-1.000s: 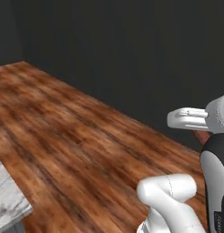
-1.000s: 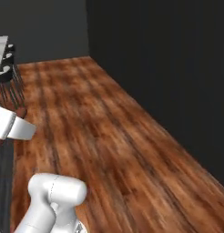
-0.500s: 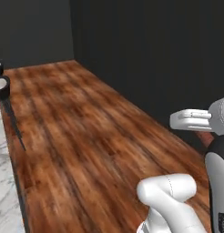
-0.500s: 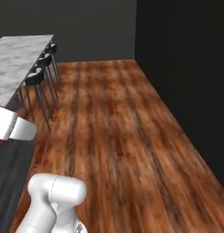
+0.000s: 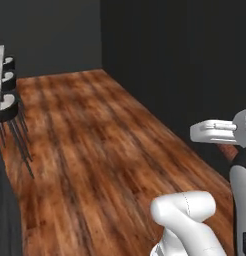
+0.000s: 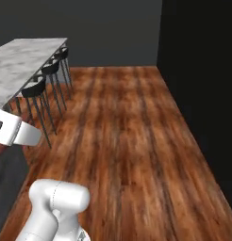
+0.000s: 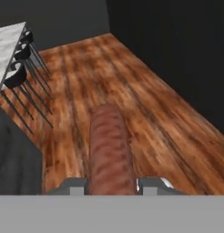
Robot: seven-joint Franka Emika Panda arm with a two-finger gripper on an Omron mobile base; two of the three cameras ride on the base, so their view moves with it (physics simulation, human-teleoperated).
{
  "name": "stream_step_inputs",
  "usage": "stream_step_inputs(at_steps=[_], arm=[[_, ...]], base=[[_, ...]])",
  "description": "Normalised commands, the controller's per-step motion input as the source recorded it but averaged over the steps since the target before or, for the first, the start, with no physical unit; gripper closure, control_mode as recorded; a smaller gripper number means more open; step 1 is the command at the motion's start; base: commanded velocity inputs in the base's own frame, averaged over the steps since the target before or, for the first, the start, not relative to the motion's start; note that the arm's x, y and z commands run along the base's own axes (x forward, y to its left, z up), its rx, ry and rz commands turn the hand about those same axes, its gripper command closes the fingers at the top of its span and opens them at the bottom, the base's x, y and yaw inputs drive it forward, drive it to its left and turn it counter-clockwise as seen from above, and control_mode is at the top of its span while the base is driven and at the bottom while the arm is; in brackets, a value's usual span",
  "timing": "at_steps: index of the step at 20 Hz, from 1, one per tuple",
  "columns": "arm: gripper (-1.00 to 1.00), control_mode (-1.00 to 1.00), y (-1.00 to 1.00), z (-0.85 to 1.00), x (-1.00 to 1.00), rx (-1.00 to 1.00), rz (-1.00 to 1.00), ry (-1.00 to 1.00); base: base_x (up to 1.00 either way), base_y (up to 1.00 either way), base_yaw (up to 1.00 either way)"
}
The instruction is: Retrieve the sausage and cheese from the fridge and place them on the cutting board on the counter.
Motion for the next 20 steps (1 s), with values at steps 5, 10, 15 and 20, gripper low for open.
stream_step_inputs(at_steps=[5,10,15,20], arm=[[1.00,1.00,0.00,0.00,0.00,0.00,0.00,0.00],[1.00,1.00,0.00,0.00,0.00,0.00,0.00,0.00],[1.00,1.00,0.00,0.00,0.00,0.00,0.00,0.00],[1.00,1.00,0.00,0.00,0.00,0.00,0.00,0.00]], base=[[1.00,0.00,0.58],[1.00,-0.37,0.24],[1.00,-0.67,0.14],[1.00,-0.64,0.09]])
